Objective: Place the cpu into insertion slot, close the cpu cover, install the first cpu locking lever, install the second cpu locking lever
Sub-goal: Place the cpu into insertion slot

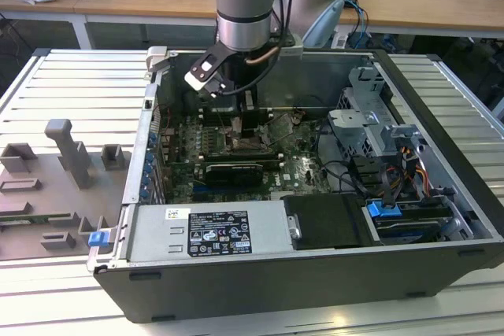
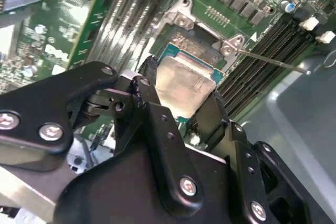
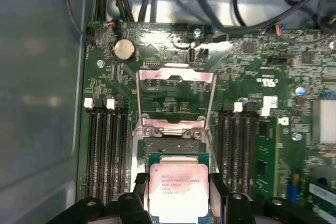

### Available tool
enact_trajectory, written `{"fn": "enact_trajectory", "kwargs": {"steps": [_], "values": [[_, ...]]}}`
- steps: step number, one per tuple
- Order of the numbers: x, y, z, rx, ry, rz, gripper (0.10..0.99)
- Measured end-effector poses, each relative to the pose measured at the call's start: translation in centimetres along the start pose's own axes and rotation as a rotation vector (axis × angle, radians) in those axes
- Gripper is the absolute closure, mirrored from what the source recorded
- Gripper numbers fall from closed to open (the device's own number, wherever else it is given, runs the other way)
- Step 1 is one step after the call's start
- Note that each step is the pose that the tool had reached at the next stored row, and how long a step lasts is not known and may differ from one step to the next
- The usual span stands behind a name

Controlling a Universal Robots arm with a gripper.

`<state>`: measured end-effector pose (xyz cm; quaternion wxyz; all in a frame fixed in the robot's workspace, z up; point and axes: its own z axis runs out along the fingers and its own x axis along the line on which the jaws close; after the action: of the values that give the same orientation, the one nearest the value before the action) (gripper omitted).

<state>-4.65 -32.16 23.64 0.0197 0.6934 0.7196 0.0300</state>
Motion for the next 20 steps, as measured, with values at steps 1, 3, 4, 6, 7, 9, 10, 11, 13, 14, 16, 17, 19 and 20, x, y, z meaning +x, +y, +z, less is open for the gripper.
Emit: {"fn": "enact_trajectory", "kwargs": {"steps": [1,3,4,6,7,9,10,11,13,14,16,17,19,20], "values": [[0.32,-0.01,0.32,0.000,-0.0003,0.005,0.545],[0.45,-0.04,0.75,0.000,-0.0012,0.017,0.545],[0.48,-0.06,0.94,0.000,-0.0016,0.024,0.545],[0.59,-0.12,1.37,0.000,-0.0027,0.029,0.545],[0.61,-0.16,1.55,0.000,-0.0027,0.029,0.545],[0.62,-0.19,1.96,0.000,-0.0027,0.029,0.545],[0.61,-0.21,2.29,0.000,-0.0026,0.029,0.545],[0.61,-0.23,2.44,0.000,-0.0028,0.029,0.545],[0.61,-0.24,2.57,0.000,-0.0073,0.030,0.545],[0.61,-0.24,2.61,0.000,-0.0119,0.029,0.545],[0.60,-0.24,2.86,0.000,-0.0185,0.028,0.545],[0.60,-0.24,3.03,0.001,-0.0188,0.029,0.545],[0.67,-0.23,3.17,0.001,-0.0188,0.029,0.545],[0.72,-0.19,3.23,0.001,-0.0187,0.030,0.545]]}}
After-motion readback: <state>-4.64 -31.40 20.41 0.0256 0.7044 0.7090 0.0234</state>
